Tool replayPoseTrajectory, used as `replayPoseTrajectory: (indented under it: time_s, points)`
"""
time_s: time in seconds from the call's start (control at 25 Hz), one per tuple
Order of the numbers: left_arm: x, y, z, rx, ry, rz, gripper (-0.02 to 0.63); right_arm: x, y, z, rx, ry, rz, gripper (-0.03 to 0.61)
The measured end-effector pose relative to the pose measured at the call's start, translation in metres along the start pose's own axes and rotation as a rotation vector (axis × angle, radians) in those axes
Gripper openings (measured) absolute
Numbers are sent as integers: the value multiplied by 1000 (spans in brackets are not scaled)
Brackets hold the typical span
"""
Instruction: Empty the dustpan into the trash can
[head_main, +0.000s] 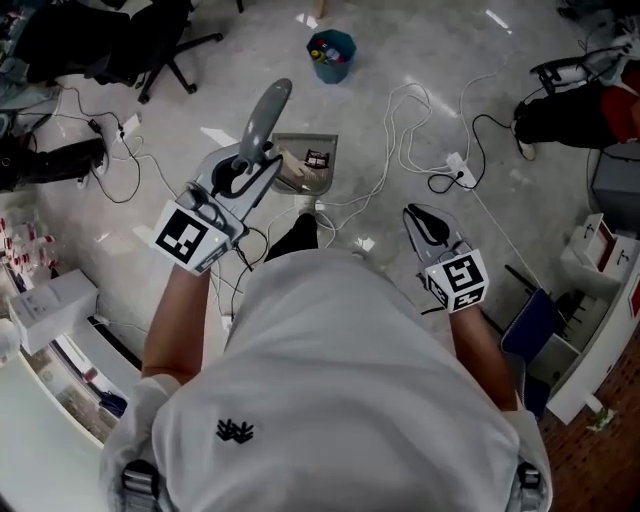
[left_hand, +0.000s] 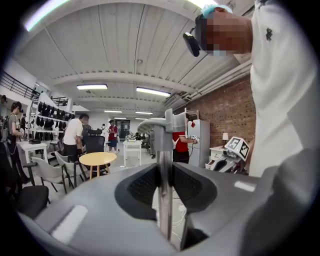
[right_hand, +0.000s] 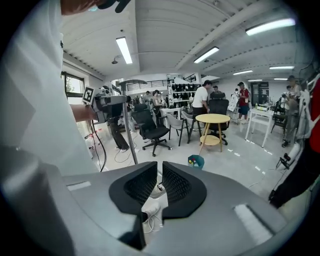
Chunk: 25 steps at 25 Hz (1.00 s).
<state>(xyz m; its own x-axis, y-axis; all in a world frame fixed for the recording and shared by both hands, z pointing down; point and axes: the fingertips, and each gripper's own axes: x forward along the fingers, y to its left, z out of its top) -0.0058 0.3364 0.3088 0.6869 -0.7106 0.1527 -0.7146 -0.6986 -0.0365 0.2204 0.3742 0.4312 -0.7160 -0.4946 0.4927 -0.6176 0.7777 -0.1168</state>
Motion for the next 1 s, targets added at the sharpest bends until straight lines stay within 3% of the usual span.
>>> replayPoseTrajectory:
  time_s: [0.44, 0.68, 1.0]
  points:
    - [56, 112, 10, -11, 15, -177, 140, 111, -38, 70, 25, 23, -77, 23]
    - [94, 172, 10, -8, 20, -177, 140, 143, -65, 86, 54, 30, -85, 23]
    - [168, 231, 11, -18, 56, -171, 140, 173, -153, 93, 64, 52, -45, 23]
